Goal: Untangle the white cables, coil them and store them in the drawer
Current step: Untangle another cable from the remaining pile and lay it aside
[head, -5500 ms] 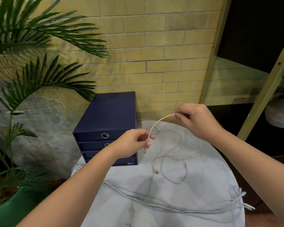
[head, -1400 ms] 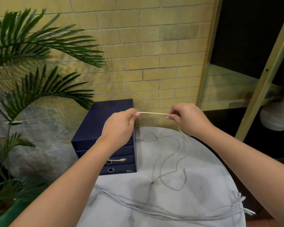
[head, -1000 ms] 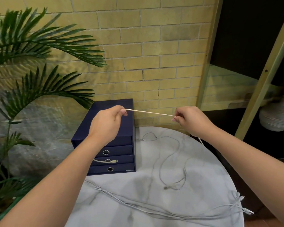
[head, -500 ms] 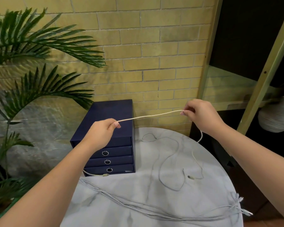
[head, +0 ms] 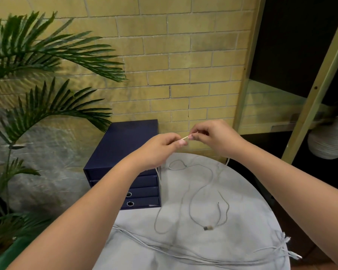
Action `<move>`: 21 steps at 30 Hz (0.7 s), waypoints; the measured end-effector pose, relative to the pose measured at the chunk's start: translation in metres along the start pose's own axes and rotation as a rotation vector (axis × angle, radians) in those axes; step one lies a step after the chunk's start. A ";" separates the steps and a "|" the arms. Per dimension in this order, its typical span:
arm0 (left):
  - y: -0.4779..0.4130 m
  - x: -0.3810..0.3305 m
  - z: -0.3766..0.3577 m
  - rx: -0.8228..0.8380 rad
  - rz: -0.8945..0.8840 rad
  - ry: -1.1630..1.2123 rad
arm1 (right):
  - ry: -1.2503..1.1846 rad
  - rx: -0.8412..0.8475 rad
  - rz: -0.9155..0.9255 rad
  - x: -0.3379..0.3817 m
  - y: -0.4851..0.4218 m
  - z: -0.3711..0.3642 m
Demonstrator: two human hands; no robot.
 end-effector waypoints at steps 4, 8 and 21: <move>0.003 0.011 0.009 -0.012 0.004 0.043 | -0.032 -0.046 -0.005 -0.002 0.004 0.014; 0.005 0.024 0.009 -0.018 0.033 0.028 | 0.031 -0.072 0.065 0.002 0.007 0.023; 0.041 0.068 -0.017 -0.276 0.119 -0.441 | 0.293 -0.090 0.134 0.012 -0.005 0.048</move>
Point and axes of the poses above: each hand's wrist, its own y-axis away from the middle knuckle, its own z-axis out of the back of the hand, x = y × z, the point moved 3 cm from there along -y, towards the middle knuckle, and after that the axes turned 13 degrees about -y, right-handed, at the moved point
